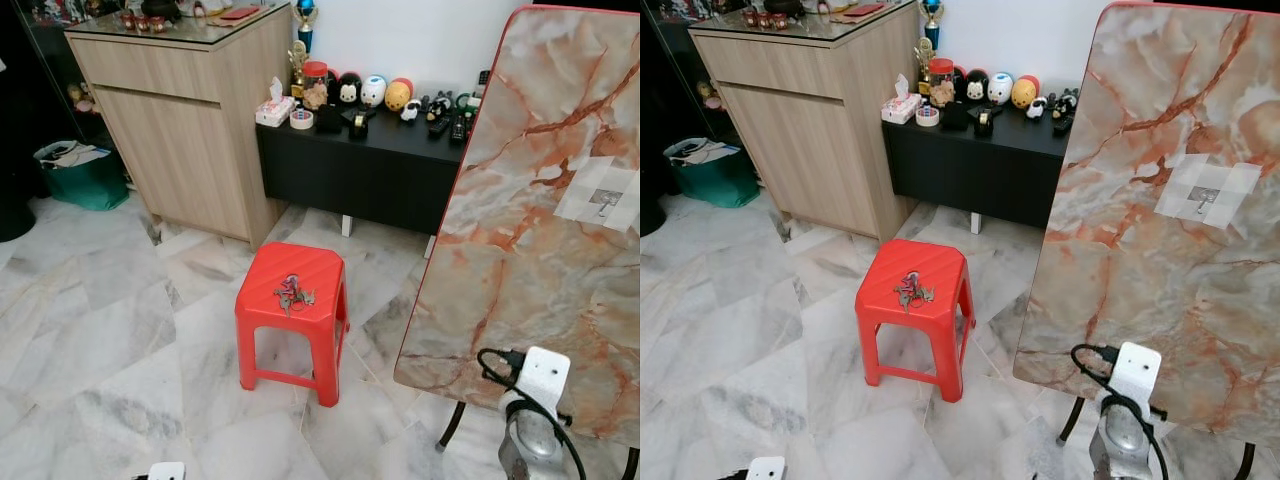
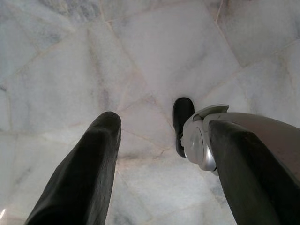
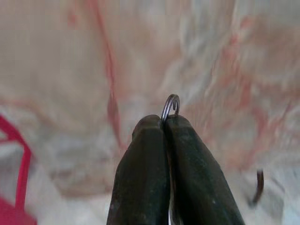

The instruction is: Hang keys on a hook

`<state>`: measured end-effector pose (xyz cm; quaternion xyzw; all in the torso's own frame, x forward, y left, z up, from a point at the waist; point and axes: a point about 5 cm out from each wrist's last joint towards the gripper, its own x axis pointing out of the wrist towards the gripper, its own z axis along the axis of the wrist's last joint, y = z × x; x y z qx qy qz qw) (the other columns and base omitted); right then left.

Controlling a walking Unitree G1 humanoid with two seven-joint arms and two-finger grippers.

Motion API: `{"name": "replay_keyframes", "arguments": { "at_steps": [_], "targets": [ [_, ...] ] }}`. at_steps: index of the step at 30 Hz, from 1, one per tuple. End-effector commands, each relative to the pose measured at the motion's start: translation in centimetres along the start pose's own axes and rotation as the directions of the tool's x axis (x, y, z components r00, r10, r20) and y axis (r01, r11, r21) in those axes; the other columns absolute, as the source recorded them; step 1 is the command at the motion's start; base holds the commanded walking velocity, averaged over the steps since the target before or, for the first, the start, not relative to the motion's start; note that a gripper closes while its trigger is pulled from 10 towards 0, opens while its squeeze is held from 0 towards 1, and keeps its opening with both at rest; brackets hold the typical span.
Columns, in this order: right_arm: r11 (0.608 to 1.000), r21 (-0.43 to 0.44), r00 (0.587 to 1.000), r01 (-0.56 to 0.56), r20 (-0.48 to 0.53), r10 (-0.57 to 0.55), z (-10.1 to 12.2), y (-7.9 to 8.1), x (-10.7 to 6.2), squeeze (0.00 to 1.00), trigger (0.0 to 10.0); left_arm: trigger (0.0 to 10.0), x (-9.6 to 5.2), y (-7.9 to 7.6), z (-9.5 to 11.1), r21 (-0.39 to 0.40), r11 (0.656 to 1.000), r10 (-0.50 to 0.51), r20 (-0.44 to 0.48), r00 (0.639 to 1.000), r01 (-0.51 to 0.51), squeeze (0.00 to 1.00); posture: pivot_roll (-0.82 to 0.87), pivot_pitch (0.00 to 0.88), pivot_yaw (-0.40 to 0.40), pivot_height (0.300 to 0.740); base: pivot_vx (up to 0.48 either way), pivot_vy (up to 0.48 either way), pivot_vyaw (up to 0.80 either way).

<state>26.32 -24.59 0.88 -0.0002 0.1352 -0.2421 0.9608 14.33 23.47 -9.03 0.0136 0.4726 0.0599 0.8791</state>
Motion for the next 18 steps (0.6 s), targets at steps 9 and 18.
{"name": "replay_keyframes", "arguments": {
  "at_steps": [9,18],
  "targets": [
    [0.997,0.07,0.968,-0.039,0.249,0.021,5.7,1.8,0.1,0.0,10.0,10.0,-0.4,1.0,-1.0,0.003,1.0,0.024,-0.019,1.0,-0.024,0.0,0.0,0.0,-0.033,0.74,0.0,0.0,0.0],
    [0.988,0.147,0.958,-0.043,0.287,-0.001,8.3,3.0,-0.2,0.0,10.0,10.0,-0.6,1.0,-1.5,-0.009,1.0,0.023,-0.013,1.0,-0.023,0.0,0.01,0.0,-0.033,0.74,0.0,0.0,0.0]
  ]
}}
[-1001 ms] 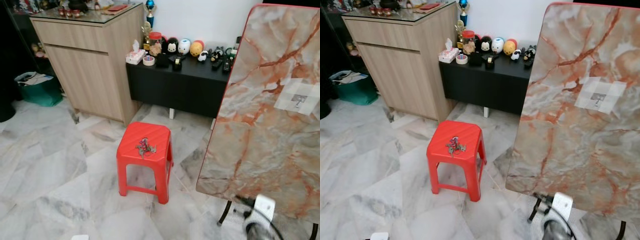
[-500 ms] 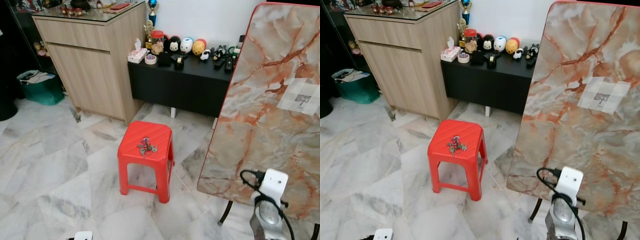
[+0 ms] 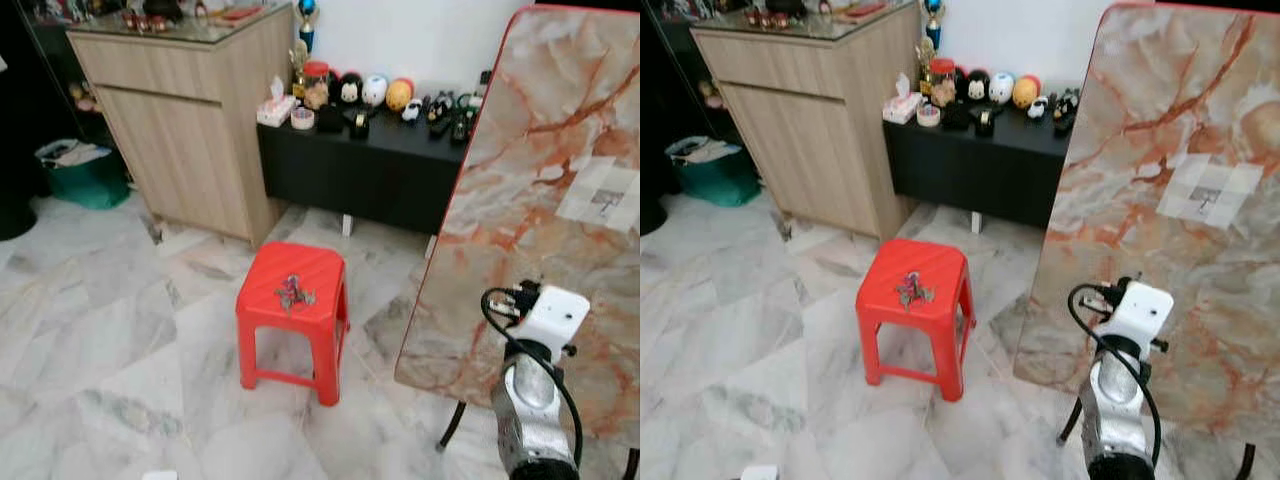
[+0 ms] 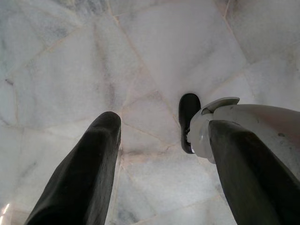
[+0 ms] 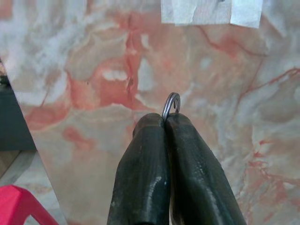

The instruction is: Hang keys on a hook

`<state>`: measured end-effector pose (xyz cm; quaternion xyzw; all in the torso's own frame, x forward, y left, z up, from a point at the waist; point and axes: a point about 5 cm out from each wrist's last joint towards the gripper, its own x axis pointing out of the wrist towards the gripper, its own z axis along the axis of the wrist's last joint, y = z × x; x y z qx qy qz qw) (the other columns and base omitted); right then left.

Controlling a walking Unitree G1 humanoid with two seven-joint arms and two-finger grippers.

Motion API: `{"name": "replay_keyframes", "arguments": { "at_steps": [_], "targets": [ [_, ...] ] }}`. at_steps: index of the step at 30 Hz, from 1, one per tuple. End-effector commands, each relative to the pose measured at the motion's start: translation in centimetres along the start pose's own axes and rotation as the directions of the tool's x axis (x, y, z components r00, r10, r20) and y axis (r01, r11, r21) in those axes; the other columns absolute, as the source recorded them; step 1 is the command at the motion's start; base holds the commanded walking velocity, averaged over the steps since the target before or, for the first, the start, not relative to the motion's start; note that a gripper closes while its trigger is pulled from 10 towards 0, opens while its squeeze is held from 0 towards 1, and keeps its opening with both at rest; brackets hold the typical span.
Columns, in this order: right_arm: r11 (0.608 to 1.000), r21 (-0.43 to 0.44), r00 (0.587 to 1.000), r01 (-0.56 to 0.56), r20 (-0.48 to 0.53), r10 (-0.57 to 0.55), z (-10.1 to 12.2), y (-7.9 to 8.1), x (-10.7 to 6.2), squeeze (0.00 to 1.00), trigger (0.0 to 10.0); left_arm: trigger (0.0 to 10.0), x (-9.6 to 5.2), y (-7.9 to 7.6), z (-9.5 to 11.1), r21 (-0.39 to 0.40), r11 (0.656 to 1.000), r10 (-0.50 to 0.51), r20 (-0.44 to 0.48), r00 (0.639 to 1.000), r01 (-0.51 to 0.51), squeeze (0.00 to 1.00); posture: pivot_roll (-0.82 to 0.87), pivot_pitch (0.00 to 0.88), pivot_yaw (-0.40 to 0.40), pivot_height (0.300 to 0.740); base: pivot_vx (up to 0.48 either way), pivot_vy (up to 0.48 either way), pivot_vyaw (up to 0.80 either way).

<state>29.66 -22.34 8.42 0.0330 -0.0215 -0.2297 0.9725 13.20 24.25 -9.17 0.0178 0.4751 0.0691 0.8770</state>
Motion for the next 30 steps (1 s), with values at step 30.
{"name": "replay_keyframes", "arguments": {
  "at_steps": [30],
  "targets": [
    [0.998,0.055,0.995,-0.039,-0.087,0.043,0.5,2.5,-0.4,0.0,10.0,10.0,-0.6,1.4,-1.3,-0.019,1.0,0.014,-0.018,1.0,-0.014,0.0,0.0,0.0,-0.041,0.74,0.087,0.0,-0.36]
  ]
}}
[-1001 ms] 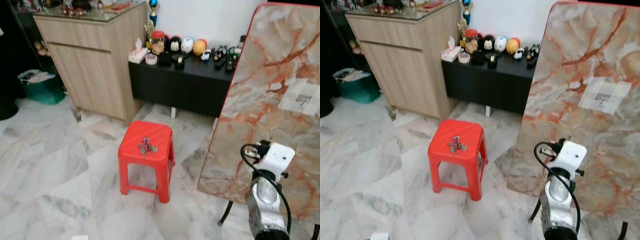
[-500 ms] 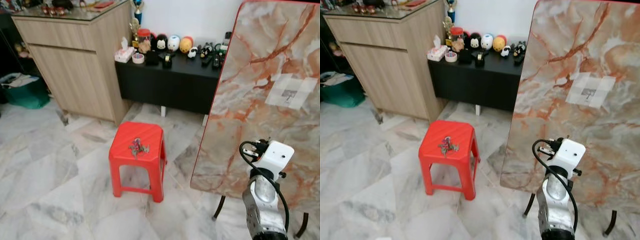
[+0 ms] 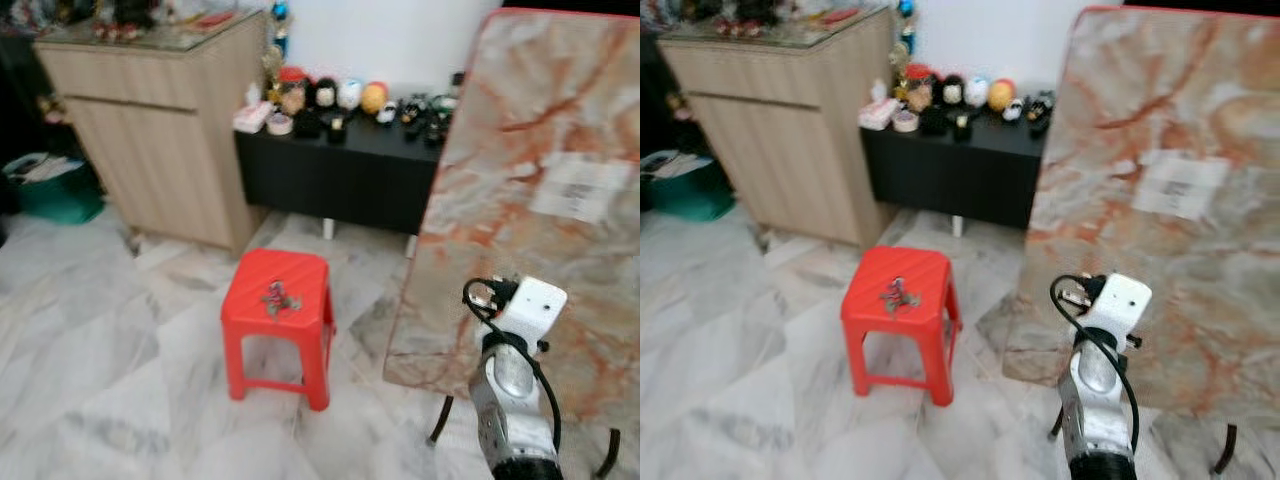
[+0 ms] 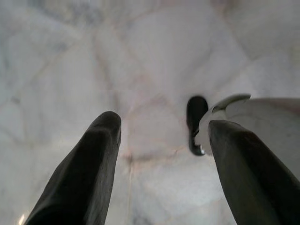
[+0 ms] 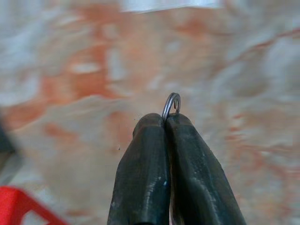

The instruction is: Hang keys on a hook

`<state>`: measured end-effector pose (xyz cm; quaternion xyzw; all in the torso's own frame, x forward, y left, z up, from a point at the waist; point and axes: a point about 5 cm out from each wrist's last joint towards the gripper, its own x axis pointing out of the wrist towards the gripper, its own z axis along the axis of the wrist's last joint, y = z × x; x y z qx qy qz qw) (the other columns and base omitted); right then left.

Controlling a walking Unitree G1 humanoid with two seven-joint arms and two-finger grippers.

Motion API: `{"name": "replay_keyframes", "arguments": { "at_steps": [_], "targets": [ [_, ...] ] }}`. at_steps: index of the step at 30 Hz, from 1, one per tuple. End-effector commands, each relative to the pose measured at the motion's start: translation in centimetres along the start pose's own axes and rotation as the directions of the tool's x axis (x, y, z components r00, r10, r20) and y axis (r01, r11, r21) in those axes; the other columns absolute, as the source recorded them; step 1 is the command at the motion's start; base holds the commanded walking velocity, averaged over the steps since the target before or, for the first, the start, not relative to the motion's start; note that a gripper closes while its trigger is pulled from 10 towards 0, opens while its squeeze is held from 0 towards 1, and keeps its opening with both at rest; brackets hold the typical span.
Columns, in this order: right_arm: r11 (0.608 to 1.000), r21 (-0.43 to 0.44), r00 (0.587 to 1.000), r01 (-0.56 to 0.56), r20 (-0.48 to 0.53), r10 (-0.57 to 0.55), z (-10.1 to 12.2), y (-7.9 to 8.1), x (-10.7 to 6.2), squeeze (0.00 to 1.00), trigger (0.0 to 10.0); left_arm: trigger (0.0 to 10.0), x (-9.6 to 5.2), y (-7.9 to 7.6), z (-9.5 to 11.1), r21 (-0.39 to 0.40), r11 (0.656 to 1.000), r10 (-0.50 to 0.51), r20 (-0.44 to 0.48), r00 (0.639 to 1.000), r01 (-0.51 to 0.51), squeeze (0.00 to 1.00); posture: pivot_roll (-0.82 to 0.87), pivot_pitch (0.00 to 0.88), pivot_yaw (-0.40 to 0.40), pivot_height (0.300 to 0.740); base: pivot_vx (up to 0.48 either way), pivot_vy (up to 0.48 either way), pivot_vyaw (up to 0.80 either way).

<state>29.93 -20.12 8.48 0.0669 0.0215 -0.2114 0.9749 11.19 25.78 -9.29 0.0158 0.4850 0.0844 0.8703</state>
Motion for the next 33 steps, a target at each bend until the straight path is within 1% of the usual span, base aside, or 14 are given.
{"name": "replay_keyframes", "arguments": {
  "at_steps": [1,3,5,7,11,13,14,18,22,24,27,30,32,33],
  "targets": [
    [1.0,0.009,0.999,-0.021,0.026,0.02,0.8,0.7,0.3,0.0,10.0,10.0,0.3,-1.0,0.8,-0.001,1.0,-0.019,0.014,1.0,0.019,0.0,0.01,0.0,-0.044,0.74,0.289,0.0,0.0],
    [1.0,0.009,0.999,-0.025,0.029,0.024,0.9,0.8,0.3,0.0,10.0,10.0,0.4,-1.2,0.9,0.0,1.0,-0.022,0.016,1.0,0.022,0.0,0.01,0.0,-0.045,0.74,0.292,0.0,0.0],
    [1.0,0.007,1.0,-0.027,0.013,0.027,0.7,1.0,0.3,0.0,10.0,10.0,0.7,-2.6,1.4,0.002,0.999,-0.037,0.026,0.999,0.037,0.0,0.01,0.0,-0.049,0.74,0.294,0.0,0.0],
    [1.0,0.01,1.0,-0.026,0.011,0.026,0.6,1.0,0.2,0.0,10.0,10.0,0.8,-3.2,1.7,0.004,0.999,-0.043,0.03,0.999,0.043,0.0,0.01,0.0,-0.049,0.74,0.296,0.0,0.0],
    [1.0,0.011,1.0,-0.026,0.009,0.026,0.6,1.0,0.2,0.0,10.0,10.0,0.9,-3.7,2.0,0.007,0.999,-0.048,0.033,0.998,0.048,0.0,0.01,0.0,-0.048,0.74,0.295,0.0,0.0],
    [1.0,0.017,1.0,-0.022,0.011,0.022,0.7,1.0,0.2,0.0,10.0,10.0,1.0,-4.1,2.0,0.041,0.998,-0.051,0.023,0.998,0.05,0.0,0.01,0.0,-0.047,0.74,0.0,0.0,0.0],
    [1.0,0.019,1.0,-0.021,0.012,0.02,0.7,1.0,0.2,0.0,10.0,10.0,1.0,-4.2,2.0,0.026,0.998,-0.053,0.022,0.998,0.053,0.0,0.01,0.0,-0.048,0.74,0.0,0.0,0.0],
    [1.0,0.024,1.0,-0.012,0.019,0.011,0.8,1.1,0.1,0.0,10.0,10.0,0.9,-3.9,1.9,0.023,0.999,-0.049,0.022,0.999,0.049,0.0,0.01,0.0,-0.049,0.74,0.0,0.0,0.0],
    [1.0,0.024,1.0,-0.004,0.025,0.003,0.8,1.1,-0.1,0.0,10.0,10.0,0.6,-2.2,1.2,0.017,0.999,-0.029,0.015,0.999,0.029,0.0,0.01,0.0,-0.049,0.74,0.0,0.0,0.0],
    [1.0,0.024,1.0,-0.004,0.025,0.004,0.9,1.1,-0.1,0.0,10.0,10.0,0.6,-2.0,1.2,0.016,1.0,-0.026,0.014,1.0,0.026,0.0,0.01,0.0,-0.049,0.74,0.0,0.0,0.0],
    [0.998,0.052,0.999,0.021,0.036,-0.023,1.2,0.8,-0.2,0.0,10.0,10.0,0.3,-0.4,0.7,0.012,1.0,-0.012,0.008,1.0,0.012,0.0,0.02,0.0,-0.053,0.74,0.0,0.0,0.0],
    [0.998,0.053,0.999,0.022,0.039,-0.025,1.4,0.8,-0.3,0.0,10.0,10.0,0.2,-0.2,0.6,0.011,1.0,-0.012,0.007,1.0,0.012,0.0,0.01,0.0,-0.053,0.74,0.0,0.0,0.0],
    [0.998,0.054,0.999,0.023,0.042,-0.025,1.5,0.8,-0.3,0.0,10.0,10.0,0.2,-1.1,0.2,0.013,1.0,-0.023,0.005,1.0,0.023,0.0,0.01,0.0,-0.054,0.74,0.0,0.0,0.0],
    [0.998,0.056,0.999,0.024,0.044,-0.026,1.5,0.9,-0.5,0.0,10.0,10.0,0.2,-2.6,-0.2,0.016,0.999,-0.042,0.001,0.999,0.041,0.0,0.01,0.0,-0.054,0.74,0.0,0.0,0.0]
  ]
}}
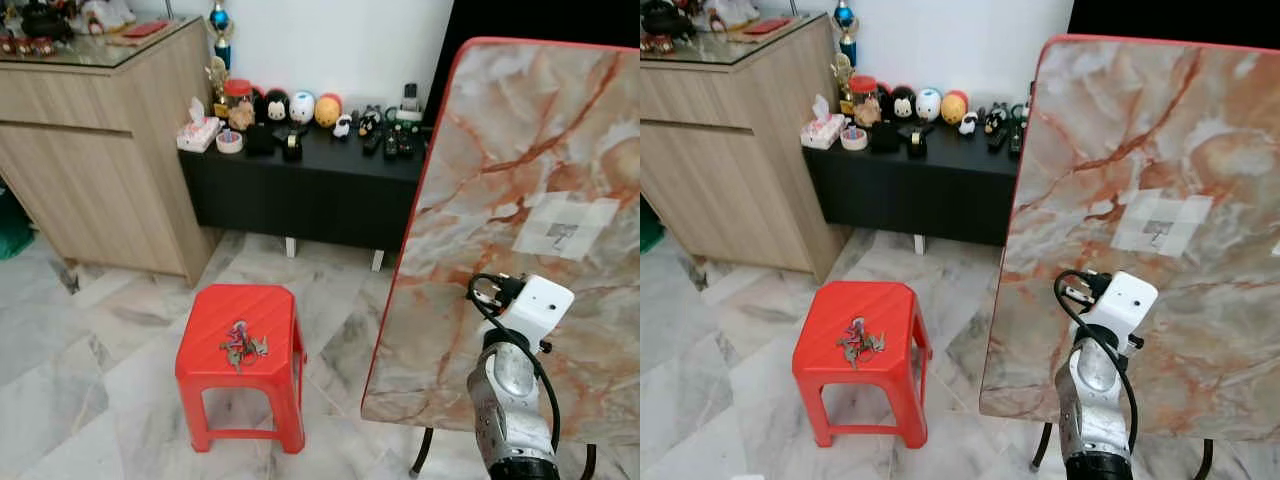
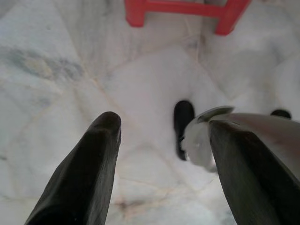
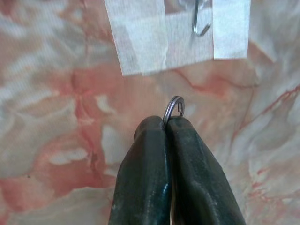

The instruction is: Hang keys on a hook

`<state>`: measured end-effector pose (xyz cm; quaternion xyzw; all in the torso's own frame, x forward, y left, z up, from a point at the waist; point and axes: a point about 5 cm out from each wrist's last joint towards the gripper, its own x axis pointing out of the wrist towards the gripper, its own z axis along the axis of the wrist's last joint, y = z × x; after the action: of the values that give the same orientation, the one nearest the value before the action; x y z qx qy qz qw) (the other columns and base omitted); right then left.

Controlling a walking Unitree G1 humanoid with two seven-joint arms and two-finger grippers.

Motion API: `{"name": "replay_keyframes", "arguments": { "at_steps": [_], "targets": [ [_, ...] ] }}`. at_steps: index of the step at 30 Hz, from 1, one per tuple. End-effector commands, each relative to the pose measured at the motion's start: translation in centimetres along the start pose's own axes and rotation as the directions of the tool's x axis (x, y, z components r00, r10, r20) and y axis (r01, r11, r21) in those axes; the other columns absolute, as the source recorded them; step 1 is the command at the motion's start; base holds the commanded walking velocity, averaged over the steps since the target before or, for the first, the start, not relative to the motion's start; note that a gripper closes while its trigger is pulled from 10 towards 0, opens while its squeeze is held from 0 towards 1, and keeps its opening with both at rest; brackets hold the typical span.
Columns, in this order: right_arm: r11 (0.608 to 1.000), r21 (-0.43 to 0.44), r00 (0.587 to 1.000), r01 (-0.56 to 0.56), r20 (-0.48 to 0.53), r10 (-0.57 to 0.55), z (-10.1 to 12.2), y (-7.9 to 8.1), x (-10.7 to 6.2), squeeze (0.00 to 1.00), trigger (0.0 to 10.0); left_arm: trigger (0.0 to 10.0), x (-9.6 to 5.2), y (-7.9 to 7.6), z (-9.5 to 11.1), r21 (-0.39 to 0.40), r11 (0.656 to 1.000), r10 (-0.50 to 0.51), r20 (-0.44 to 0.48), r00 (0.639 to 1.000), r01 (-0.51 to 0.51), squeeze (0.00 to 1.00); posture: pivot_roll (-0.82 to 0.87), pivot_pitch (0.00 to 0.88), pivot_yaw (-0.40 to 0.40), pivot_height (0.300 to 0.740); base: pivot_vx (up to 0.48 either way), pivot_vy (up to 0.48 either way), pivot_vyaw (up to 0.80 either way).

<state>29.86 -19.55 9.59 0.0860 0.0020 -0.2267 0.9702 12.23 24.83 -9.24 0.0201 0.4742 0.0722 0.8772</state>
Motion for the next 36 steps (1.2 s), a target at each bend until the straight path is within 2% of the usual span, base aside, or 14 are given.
{"name": "replay_keyframes", "arguments": {
  "at_steps": [1,6,9,11,15,17,20,22,27,28,30,36],
  "targets": [
    [1.0,0.01,1.0,-0.004,0.013,0.004,0.6,0.3,-0.2,0.0,10.0,10.0,-0.1,-2.3,-1.2,0.0,0.999,-0.032,-0.026,0.999,0.033,0.0,0.02,0.0,-0.055,0.74,0.0,0.0,0.0],
    [1.0,0.019,1.0,0.002,0.03,-0.003,1.0,0.4,-0.3,0.0,10.0,10.0,0.1,-4.4,-1.1,0.007,0.998,-0.055,-0.028,0.998,0.055,0.0,0.01,0.0,-0.054,0.74,0.0,0.0,0.0],
    [0.999,0.025,0.998,0.022,0.053,-0.023,1.5,0.3,-0.3,0.0,10.0,10.0,0.2,-4.6,-0.8,0.007,0.998,-0.056,-0.027,0.998,0.056,0.0,0.02,0.0,-0.054,0.74,0.0,0.0,0.0],
    [0.999,0.023,0.997,0.033,0.062,-0.034,1.7,0.2,-0.2,0.0,10.0,10.0,0.2,-4.1,-0.7,0.006,0.999,-0.049,-0.027,0.998,0.049,0.0,0.01,0.0,-0.054,0.74,0.0,0.0,0.0],
    [0.993,0.011,0.988,0.117,0.099,-0.117,2.5,-0.9,-0.2,0.0,10.0,10.0,0.1,-1.4,-0.5,0.002,1.0,-0.015,-0.029,0.999,0.015,0.0,0.02,0.0,-0.055,0.74,0.0,0.0,0.0],
    [0.989,0.011,0.983,0.146,0.109,-0.146,2.8,-1.3,-0.2,0.0,10.0,10.0,0.0,-0.5,-0.5,-0.001,1.0,-0.006,-0.031,1.0,0.006,0.0,0.01,0.0,-0.053,0.74,0.0,0.0,0.0],
    [0.984,-0.014,0.976,0.18,0.125,-0.177,3.2,-1.7,-0.2,0.0,10.0,10.0,-0.1,0.3,-0.4,-0.008,1.0,-0.001,-0.032,0.999,0.001,0.0,0.01,0.0,-0.053,0.74,0.0,0.0,0.0],
    [0.982,-0.015,0.974,0.189,0.127,-0.185,3.3,-1.9,-0.1,0.0,10.0,10.0,0.0,0.3,-0.2,-0.008,1.0,-0.002,-0.03,1.0,0.002,0.0,0.01,0.0,-0.052,0.74,0.0,0.0,0.0],
    [0.98,-0.02,0.973,0.198,0.126,-0.194,3.5,-2.1,0.2,0.0,10.0,10.0,0.3,-1.2,0.3,-0.005,1.0,-0.023,-0.018,1.0,0.023,0.0,0.01,0.0,-0.052,0.74,0.0,0.0,0.0],
    [0.98,-0.025,0.973,0.2,0.124,-0.195,3.7,-2.1,0.5,0.0,10.0,10.0,0.5,-2.5,0.7,-0.001,0.999,-0.039,-0.012,0.999,0.039,0.0,0.01,0.0,-0.052,0.74,0.0,0.0,0.0],
    [0.979,-0.032,0.973,0.203,0.12,-0.198,3.7,-2.2,0.7,0.0,10.0,10.0,0.6,-3.1,0.8,0.001,0.999,-0.046,-0.01,0.999,0.046,0.0,0.01,0.0,-0.052,0.74,0.0,0.0,0.0],
    [0.977,-0.063,0.974,0.204,0.108,-0.197,3.8,-2.5,1.5,0.0,10.0,10.0,0.7,-3.9,0.9,0.005,0.998,-0.055,-0.013,0.998,0.055,0.0,0.01,0.0,-0.049,0.74,0.0,0.0,0.0]
  ]
}}
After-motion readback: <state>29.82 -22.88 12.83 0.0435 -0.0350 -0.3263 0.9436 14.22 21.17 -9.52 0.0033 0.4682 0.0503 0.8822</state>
